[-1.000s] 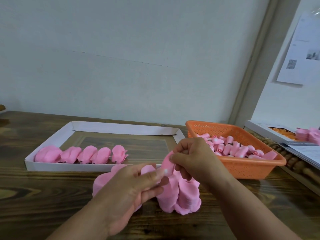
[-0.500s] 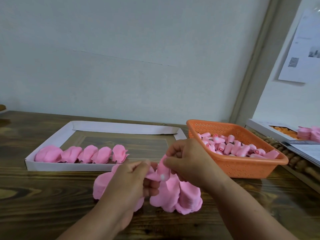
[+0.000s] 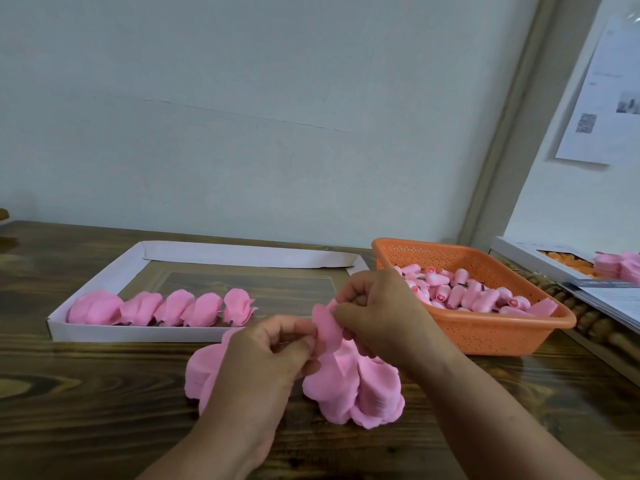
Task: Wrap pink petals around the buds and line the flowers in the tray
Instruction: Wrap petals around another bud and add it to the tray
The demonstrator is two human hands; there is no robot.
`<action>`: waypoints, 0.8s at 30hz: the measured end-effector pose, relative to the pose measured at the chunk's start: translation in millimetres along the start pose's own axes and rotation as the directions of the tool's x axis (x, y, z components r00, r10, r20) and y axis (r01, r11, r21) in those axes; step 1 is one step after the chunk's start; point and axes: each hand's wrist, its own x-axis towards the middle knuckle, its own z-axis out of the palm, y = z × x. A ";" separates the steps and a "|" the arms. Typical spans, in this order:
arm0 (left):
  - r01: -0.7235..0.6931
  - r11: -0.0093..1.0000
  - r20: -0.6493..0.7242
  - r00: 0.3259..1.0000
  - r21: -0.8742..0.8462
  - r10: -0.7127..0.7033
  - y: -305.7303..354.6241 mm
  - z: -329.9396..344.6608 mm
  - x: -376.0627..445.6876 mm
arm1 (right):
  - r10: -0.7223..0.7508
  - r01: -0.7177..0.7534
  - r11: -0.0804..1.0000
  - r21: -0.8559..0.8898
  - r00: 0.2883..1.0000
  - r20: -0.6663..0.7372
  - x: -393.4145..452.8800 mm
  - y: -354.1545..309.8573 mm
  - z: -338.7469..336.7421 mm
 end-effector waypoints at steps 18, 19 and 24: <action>-0.042 0.999 0.164 0.986 0.030 0.037 0.9 -1.1 -2.5 | 0.008 -0.024 0.981 0.195 0.996 0.085 3.1 2.1 -0.4; -0.032 0.999 0.174 0.984 0.015 0.029 1.3 -1.4 -1.4 | 0.009 -0.028 0.978 0.209 0.996 0.089 3.3 2.0 -0.4; -0.025 1.000 0.200 0.980 0.000 0.025 4.4 -3.5 0.9 | 0.024 -0.049 0.955 0.293 0.996 0.088 4.3 4.0 2.2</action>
